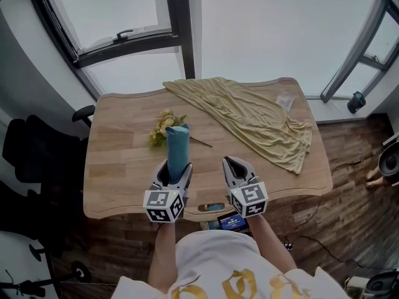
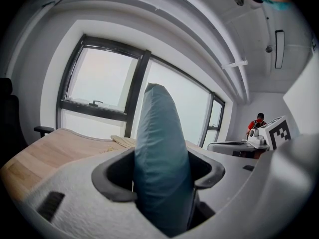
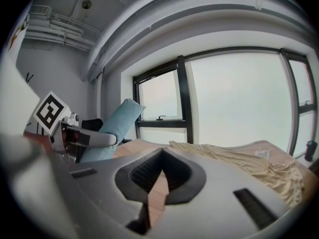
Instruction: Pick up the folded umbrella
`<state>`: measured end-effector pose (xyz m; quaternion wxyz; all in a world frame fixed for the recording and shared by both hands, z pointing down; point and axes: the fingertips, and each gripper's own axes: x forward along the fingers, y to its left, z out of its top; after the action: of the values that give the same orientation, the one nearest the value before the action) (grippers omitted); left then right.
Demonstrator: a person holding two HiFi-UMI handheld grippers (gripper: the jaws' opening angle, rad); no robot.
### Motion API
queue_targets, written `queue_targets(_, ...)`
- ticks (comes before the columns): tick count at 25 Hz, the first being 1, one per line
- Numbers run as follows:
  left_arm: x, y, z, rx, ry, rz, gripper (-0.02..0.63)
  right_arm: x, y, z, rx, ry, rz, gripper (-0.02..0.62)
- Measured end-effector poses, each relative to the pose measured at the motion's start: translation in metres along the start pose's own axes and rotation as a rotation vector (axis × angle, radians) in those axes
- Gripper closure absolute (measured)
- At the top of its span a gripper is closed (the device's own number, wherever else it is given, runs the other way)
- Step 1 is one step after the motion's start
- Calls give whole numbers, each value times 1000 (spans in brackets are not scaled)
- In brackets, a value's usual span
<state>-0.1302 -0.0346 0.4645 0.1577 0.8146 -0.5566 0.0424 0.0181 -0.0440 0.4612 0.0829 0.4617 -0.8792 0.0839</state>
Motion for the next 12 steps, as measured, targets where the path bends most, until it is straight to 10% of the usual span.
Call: queue_targets(12, -2, -2, -3, 7, 15, -12, 298, -3, 0, 0, -7, 9, -6, 584)
